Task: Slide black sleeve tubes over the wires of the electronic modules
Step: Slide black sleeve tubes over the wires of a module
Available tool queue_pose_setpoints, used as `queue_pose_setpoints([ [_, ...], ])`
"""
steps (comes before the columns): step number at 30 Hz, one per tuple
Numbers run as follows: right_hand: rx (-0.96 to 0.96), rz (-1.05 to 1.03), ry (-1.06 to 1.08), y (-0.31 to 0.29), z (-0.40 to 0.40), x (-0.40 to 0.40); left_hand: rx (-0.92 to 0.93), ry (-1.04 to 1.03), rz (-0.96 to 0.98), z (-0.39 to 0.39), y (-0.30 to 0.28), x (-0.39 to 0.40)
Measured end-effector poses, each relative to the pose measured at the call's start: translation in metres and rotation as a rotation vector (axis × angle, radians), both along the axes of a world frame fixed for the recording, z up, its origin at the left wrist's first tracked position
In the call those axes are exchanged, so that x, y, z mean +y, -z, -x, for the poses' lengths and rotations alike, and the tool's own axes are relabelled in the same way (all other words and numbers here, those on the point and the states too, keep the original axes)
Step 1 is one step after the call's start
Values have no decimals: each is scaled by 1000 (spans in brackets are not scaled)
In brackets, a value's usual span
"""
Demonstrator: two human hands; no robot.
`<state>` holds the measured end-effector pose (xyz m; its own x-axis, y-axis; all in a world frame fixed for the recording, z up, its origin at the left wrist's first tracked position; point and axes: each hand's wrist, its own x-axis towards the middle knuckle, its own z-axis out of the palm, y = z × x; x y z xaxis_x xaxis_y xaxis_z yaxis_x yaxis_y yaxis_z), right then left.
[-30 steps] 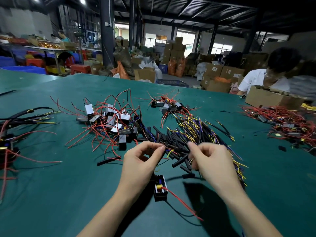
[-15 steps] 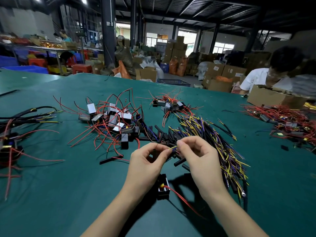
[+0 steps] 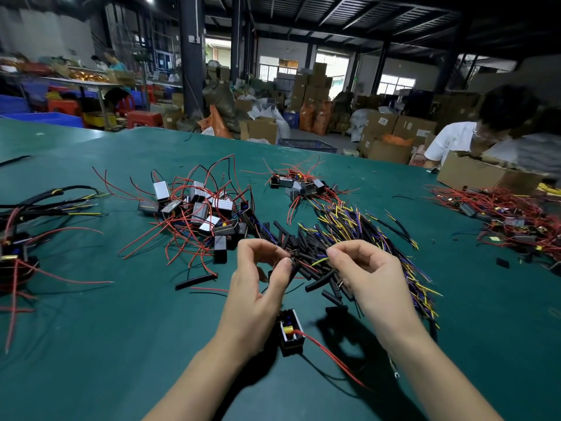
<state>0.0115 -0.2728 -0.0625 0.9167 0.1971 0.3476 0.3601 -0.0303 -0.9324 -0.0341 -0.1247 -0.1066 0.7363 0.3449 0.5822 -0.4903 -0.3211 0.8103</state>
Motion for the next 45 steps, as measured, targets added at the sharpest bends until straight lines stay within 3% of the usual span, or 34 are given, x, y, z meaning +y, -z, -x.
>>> queue_pose_setpoints([
  [4, 113, 65, -120, -8, 1, -8, 108, -4, -101, -4, 8, 1],
  [9, 137, 114, -112, -11, 2, -12, 174, -21, -122, -7, 10, 4],
  [17, 102, 168, -177, -11, 7, 1, 125, 17, -153, 1, 0, 2],
  [20, 104, 179, -182, -10, 8, 5, 84, -8, -88, 1, -6, 3],
  [26, 83, 213, -158, -11, 6, 7, 82, 59, 224, 2, -12, 1],
  [39, 55, 277, -166, -19, 3, 8, 88, 102, 175, 4, -19, 2],
  [45, -38, 399, -164, -27, 4, 4, 61, 15, 45, 7, -22, 2],
])
